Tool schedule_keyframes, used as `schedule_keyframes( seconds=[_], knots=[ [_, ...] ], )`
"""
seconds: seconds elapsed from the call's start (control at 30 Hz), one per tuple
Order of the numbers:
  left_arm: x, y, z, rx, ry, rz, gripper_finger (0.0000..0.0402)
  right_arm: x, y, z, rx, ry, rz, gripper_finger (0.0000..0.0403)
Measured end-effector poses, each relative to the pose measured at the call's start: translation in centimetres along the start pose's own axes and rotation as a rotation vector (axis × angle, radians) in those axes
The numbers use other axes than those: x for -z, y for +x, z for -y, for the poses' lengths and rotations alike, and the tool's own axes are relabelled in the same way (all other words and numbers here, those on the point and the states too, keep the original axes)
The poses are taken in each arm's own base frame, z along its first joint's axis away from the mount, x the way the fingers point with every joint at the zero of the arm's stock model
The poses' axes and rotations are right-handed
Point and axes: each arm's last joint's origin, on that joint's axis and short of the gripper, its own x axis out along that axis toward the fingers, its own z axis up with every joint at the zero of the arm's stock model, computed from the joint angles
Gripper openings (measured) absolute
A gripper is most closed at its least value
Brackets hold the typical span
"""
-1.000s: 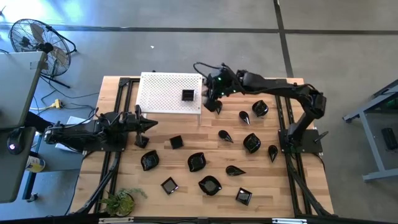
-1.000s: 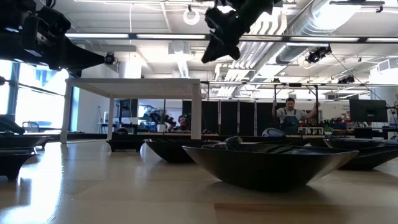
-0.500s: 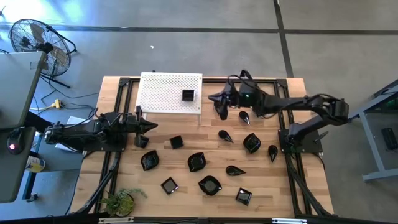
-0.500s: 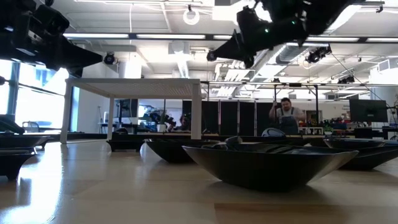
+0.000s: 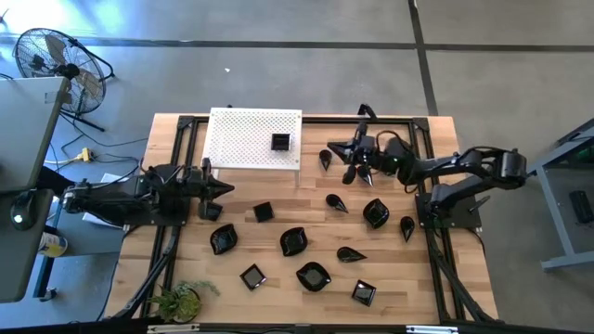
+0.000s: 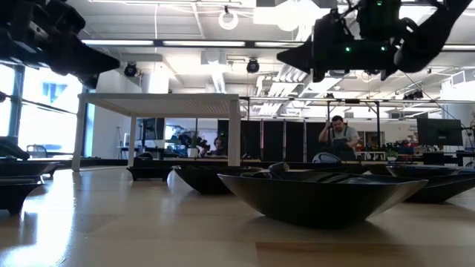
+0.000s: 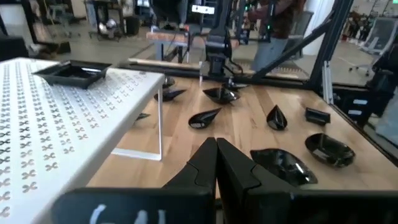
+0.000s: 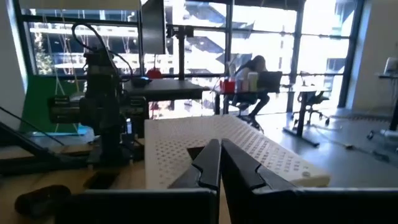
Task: Pick & Place Mini shaped plates
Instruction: Put the left leaf-shaped plate on the shelf
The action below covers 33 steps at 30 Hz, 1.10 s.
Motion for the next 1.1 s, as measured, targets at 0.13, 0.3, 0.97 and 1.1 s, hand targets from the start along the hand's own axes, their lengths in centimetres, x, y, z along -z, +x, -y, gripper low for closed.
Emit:
schedule_keyframes(
  seconds=[0.13, 0.3, 0.97, 1.1],
  knots=[
    [-0.5, 0.7, 0.0, -0.014, -0.044, -0.127, 0.0, 0.4, -0.5, 0.0, 0.002, -0.009, 0.007, 0.0001],
    [-1.5, 2.0, 0.4, 0.006, -0.101, -0.27, 0.0, 0.6, -0.6, -0.1, -0.003, -0.026, -0.005, 0.0002],
    [-1.1, 3.1, 3.1, -0.244, -0.565, -1.021, 0.0099, 0.6, -0.6, -0.3, -0.105, -0.051, -0.005, 0.0001],
    [-0.4, 3.5, 3.7, -0.26, -0.557, -1.088, 0.0121, 0.6, -0.6, -0.4, -0.11, -0.051, -0.005, 0.0003]
  ],
)
